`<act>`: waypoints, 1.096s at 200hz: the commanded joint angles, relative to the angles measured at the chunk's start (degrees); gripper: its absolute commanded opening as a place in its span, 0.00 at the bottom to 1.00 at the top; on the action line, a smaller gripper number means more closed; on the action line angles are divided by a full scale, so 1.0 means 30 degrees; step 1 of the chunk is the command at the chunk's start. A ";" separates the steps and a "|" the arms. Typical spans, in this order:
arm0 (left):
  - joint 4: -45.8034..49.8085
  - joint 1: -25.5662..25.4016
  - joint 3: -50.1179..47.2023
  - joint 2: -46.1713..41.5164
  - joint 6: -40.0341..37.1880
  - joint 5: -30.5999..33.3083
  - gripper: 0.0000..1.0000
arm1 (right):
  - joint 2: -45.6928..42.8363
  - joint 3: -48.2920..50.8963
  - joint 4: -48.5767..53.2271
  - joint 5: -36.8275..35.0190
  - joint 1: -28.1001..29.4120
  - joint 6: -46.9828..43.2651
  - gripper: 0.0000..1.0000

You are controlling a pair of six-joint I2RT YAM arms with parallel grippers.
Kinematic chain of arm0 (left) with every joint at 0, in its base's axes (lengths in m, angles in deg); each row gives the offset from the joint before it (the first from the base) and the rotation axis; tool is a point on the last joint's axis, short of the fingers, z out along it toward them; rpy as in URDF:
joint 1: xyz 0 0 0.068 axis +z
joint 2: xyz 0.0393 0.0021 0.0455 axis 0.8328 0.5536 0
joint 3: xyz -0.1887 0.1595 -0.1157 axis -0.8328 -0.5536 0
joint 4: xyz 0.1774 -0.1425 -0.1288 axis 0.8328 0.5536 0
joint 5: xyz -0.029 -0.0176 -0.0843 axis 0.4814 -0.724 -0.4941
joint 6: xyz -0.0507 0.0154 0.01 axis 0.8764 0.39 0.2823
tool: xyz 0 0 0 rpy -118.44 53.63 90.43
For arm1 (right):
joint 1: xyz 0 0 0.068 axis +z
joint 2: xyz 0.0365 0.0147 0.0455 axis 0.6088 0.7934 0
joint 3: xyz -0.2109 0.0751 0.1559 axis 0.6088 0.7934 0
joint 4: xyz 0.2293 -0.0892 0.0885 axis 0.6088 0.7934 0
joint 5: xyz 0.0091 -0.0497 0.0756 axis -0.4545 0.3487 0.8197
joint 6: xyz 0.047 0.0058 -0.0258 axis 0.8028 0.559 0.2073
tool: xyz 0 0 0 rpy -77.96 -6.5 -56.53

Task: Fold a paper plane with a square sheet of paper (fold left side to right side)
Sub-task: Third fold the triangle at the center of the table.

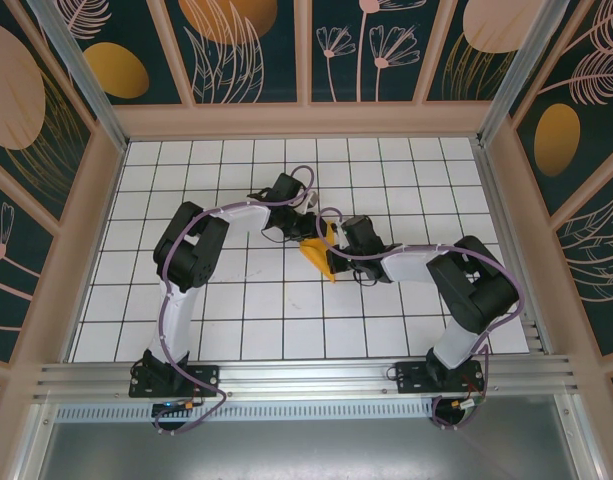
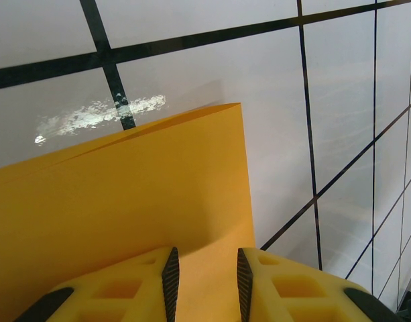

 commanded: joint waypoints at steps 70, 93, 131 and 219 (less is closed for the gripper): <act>0.0477 -0.0065 -0.0220 0.0621 -0.0265 0.0337 0.38 | 0.1413 0.0040 0.0758 -0.0068 -0.0123 0.0260 0.00; 0.1267 0.0069 0.0463 0.0469 -0.0708 0.0417 0.42 | 0.1419 0.0263 0.0983 0.0088 -0.0135 0.0287 0.00; 0.2593 0.0917 0.2017 0.0102 -0.1264 -0.0066 0.50 | 0.1409 0.0582 0.1043 0.0397 -0.0094 0.0287 0.00; -0.0020 0.1562 -0.2078 -0.3803 -0.0096 -0.2507 0.36 | 0.1375 0.0497 0.1102 0.0526 -0.0094 0.0171 0.00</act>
